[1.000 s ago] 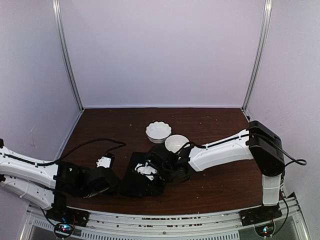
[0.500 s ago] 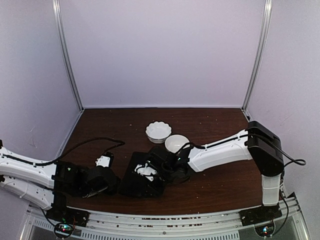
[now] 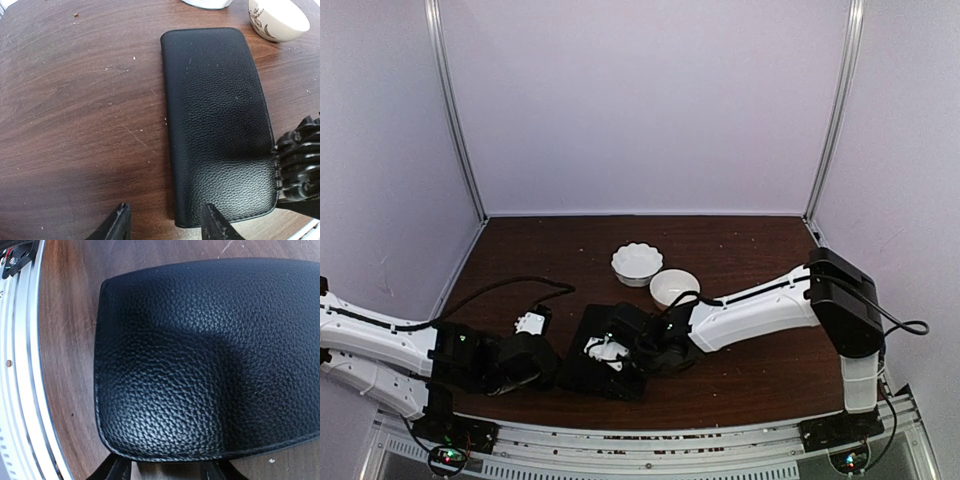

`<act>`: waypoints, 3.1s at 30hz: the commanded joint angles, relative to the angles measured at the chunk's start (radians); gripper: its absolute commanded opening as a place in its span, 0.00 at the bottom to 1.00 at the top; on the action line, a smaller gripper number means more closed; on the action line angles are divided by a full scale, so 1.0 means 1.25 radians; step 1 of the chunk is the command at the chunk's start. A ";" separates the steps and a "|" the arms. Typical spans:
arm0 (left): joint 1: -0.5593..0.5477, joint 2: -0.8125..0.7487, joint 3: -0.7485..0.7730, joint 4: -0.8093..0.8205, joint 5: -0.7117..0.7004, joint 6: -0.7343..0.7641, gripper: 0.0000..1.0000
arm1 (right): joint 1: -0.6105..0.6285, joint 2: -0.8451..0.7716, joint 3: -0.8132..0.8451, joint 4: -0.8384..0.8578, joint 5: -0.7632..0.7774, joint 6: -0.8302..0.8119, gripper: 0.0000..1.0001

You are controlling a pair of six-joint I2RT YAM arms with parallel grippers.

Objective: Sort the hair-cutting tools

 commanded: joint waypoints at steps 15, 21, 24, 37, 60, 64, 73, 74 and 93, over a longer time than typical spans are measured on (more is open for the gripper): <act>0.006 0.037 0.070 0.011 0.009 0.064 0.51 | -0.001 0.017 0.010 -0.053 0.118 0.005 0.10; -0.053 0.029 0.071 0.076 0.043 0.217 0.49 | -0.021 -0.055 -0.061 -0.024 0.035 -0.017 0.00; -0.132 0.028 0.070 0.117 0.015 0.317 0.47 | -0.028 -0.079 -0.087 -0.004 -0.007 -0.034 0.00; -0.300 0.316 0.215 0.059 -0.085 0.506 0.44 | -0.049 -0.049 -0.064 -0.016 -0.064 -0.075 0.00; -0.279 0.403 0.217 0.052 -0.200 0.459 0.60 | -0.056 -0.033 -0.049 -0.031 -0.122 -0.080 0.00; -0.279 0.338 0.166 0.121 -0.135 0.512 0.60 | -0.057 -0.027 -0.041 -0.043 -0.127 -0.084 0.00; -0.259 0.309 0.131 0.181 -0.085 0.611 0.56 | -0.059 -0.019 -0.038 -0.039 -0.136 -0.078 0.00; -0.254 0.318 0.136 0.181 -0.084 0.617 0.56 | -0.059 -0.021 -0.038 -0.040 -0.137 -0.078 0.00; -0.225 0.517 0.284 0.069 -0.154 0.665 0.38 | -0.059 -0.022 -0.044 -0.040 -0.146 -0.075 0.00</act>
